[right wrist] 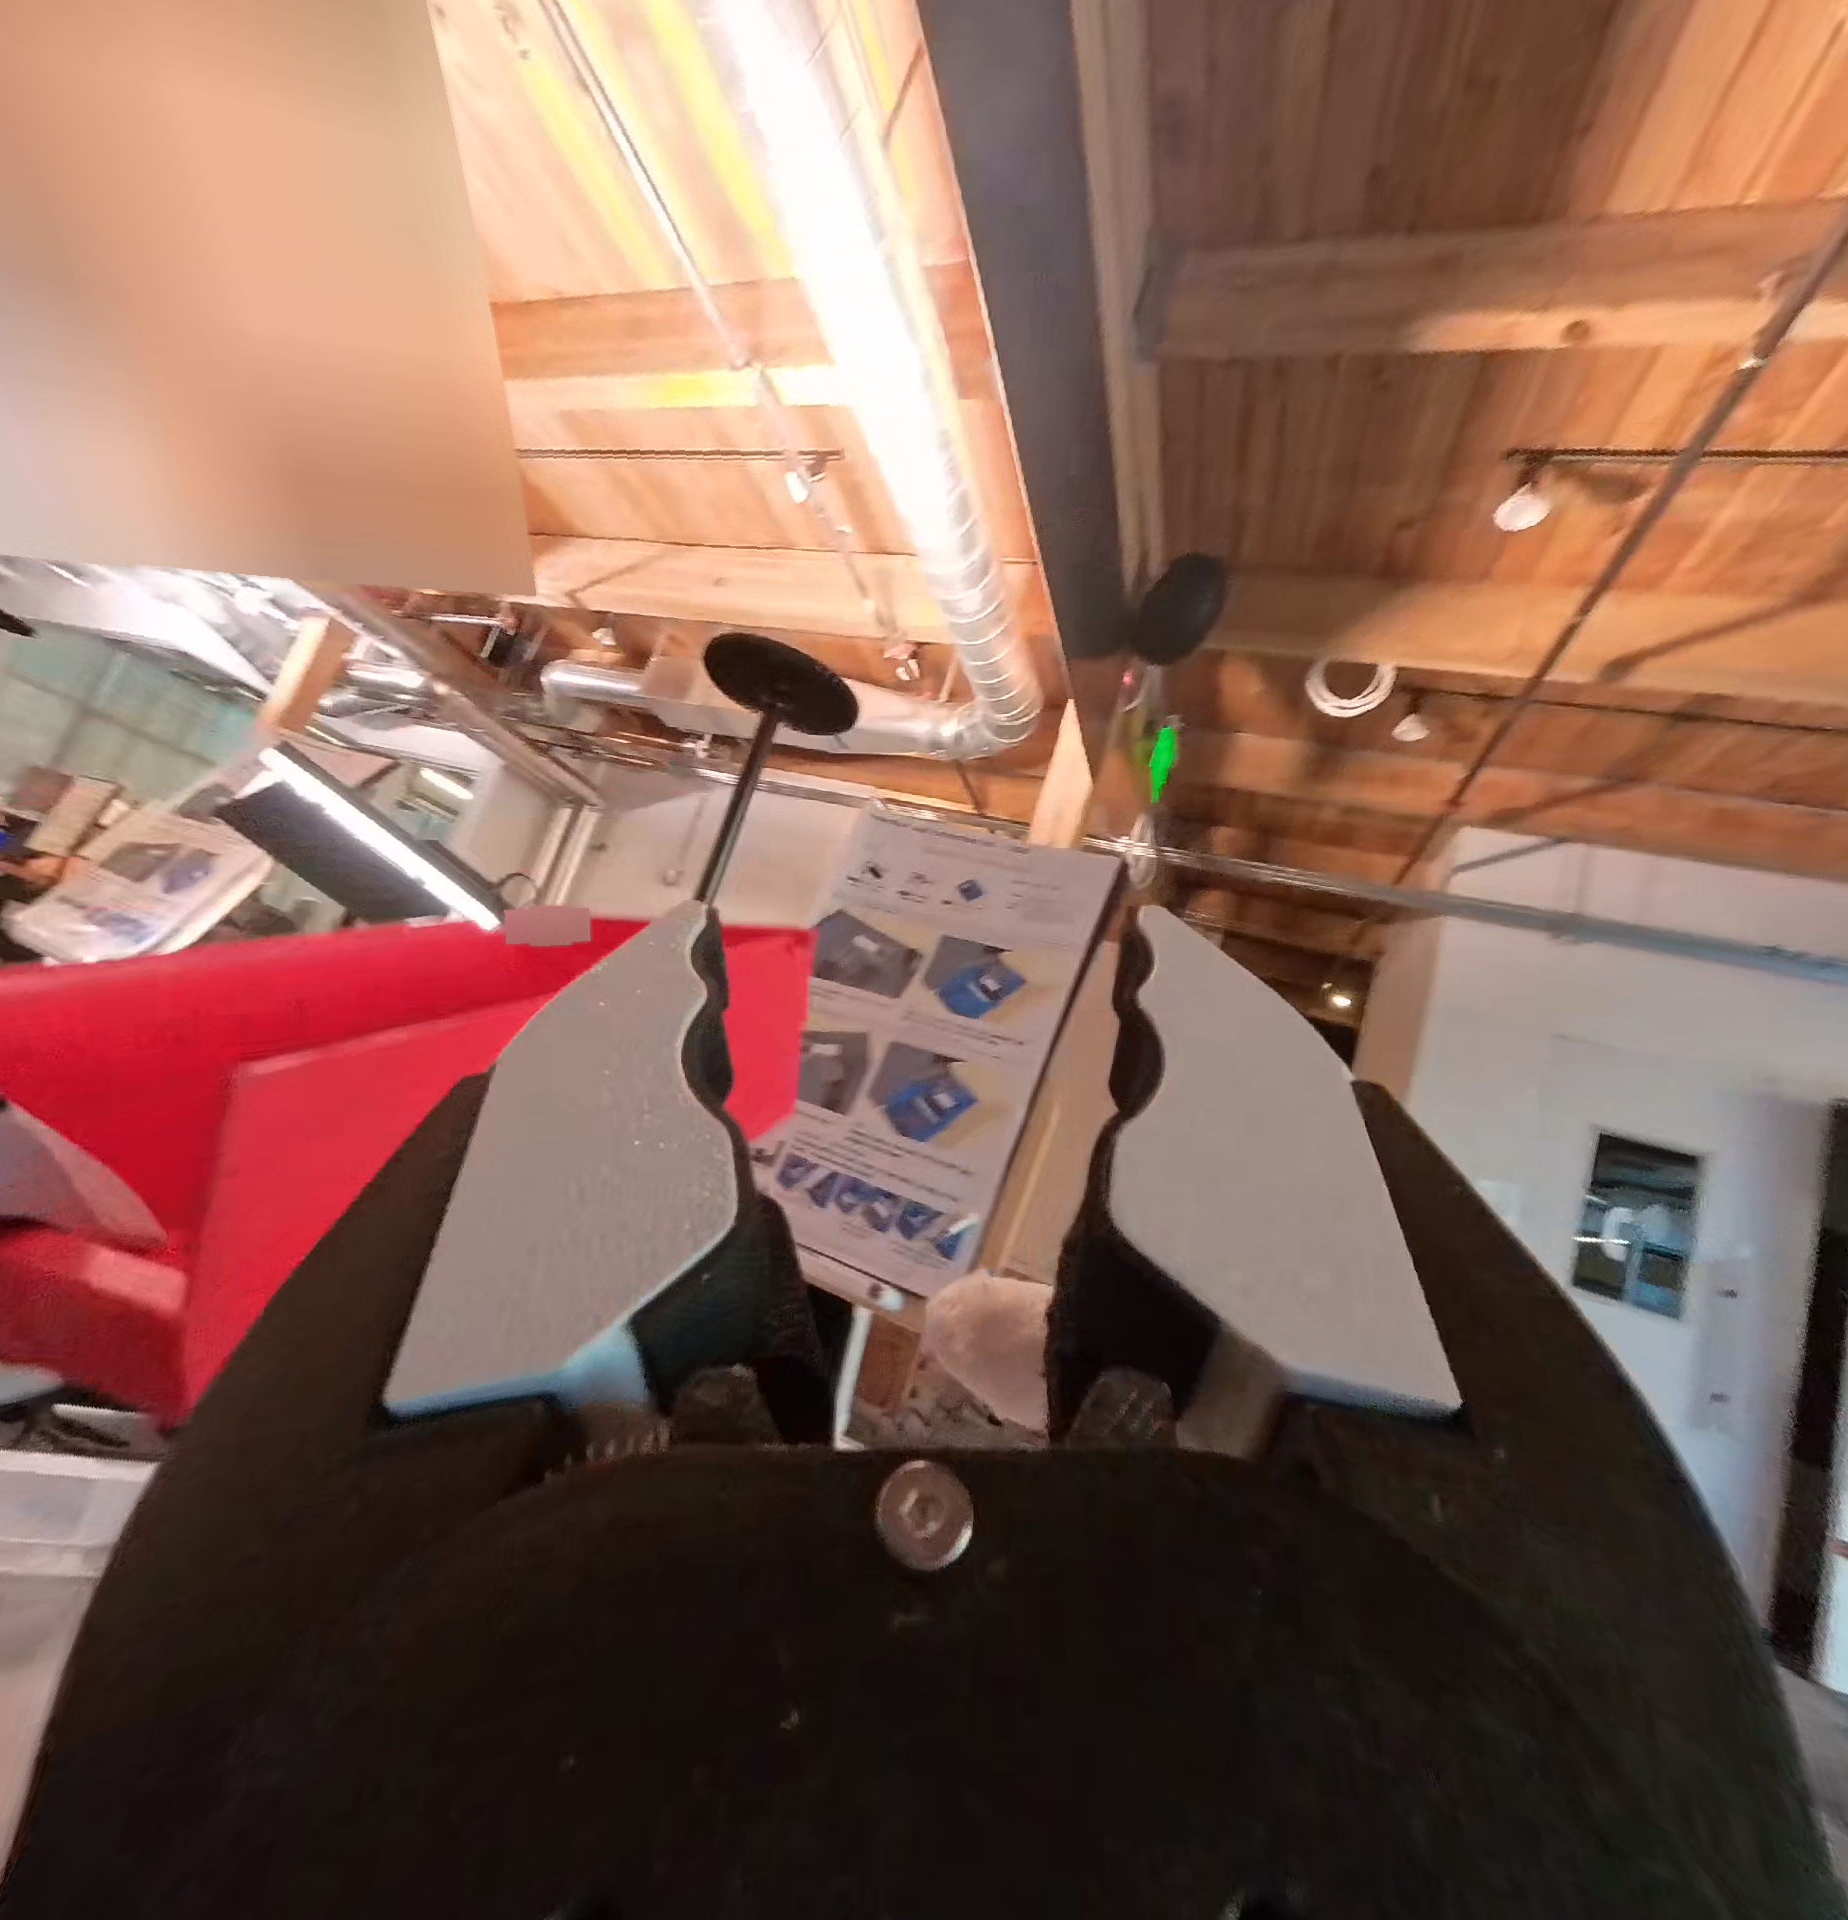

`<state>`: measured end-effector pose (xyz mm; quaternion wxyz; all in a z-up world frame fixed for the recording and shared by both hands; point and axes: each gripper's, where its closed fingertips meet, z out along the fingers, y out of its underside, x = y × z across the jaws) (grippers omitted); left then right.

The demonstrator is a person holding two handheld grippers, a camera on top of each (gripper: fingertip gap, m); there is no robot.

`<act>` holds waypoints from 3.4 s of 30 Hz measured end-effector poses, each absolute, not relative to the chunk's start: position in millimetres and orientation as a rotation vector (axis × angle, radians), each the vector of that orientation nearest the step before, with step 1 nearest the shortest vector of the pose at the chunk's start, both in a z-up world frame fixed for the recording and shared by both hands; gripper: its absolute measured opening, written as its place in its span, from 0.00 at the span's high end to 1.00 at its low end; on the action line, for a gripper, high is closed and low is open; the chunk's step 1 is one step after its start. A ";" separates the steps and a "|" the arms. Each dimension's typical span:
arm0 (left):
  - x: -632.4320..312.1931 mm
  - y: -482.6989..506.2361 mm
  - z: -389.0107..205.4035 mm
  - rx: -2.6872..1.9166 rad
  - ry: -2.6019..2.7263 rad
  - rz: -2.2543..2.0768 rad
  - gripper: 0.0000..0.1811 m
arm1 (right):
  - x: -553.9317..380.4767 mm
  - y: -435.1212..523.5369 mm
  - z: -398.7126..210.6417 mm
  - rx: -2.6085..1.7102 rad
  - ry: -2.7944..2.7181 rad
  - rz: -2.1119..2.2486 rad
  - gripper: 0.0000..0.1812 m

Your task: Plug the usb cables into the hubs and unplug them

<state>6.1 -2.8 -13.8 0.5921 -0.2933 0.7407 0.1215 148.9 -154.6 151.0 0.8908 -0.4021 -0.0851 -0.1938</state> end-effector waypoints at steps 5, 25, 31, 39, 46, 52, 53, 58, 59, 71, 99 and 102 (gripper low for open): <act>90.1 -21.4 -61.7 -0.660 1.925 0.184 0.84 | 164.6 -176.3 148.2 -0.905 -0.214 -0.447 0.69; 123.4 -29.3 -119.7 -0.792 2.025 -0.035 0.61 | 168.1 -138.7 40.5 -1.631 -0.456 -0.267 0.78; -0.3 71.6 -94.8 -1.358 1.732 -0.188 0.66 | 148.4 -79.5 -69.3 -2.134 -0.622 -0.223 0.77; -64.5 130.6 -150.7 -1.632 1.775 0.039 0.70 | 152.4 -39.6 -155.8 -2.403 -0.700 -0.358 0.75; -99.3 158.4 -159.2 -1.663 1.778 0.170 0.83 | 201.0 -68.5 -157.0 -2.484 -0.605 -0.363 0.81; -169.4 185.1 -158.9 -1.735 1.763 0.206 0.82 | 246.8 -114.2 -158.0 -2.516 -0.584 -0.348 0.80; -181.3 187.6 -158.7 -1.733 1.769 0.212 0.81 | 254.0 -123.7 -158.2 -2.520 -0.595 -0.359 0.80; -236.9 191.0 -158.0 -1.760 1.773 0.256 0.80 | 281.9 -166.3 -157.8 -2.431 -0.588 -0.382 0.80; -246.6 190.6 -157.9 -1.767 1.769 0.263 0.80 | 286.0 -173.9 -157.8 -2.417 -0.568 -0.384 0.80; -339.9 172.0 -157.2 -1.869 1.653 0.283 0.79 | 324.8 -254.2 -158.2 -2.454 -0.287 -0.394 0.78; -336.8 214.9 -43.6 -1.806 0.997 -0.068 0.71 | 225.6 -223.7 54.9 -1.397 -0.410 -0.436 0.56; -331.4 225.2 -29.6 -1.783 0.986 -0.060 0.71 | 223.7 -220.5 54.6 -1.404 -0.416 -0.438 0.56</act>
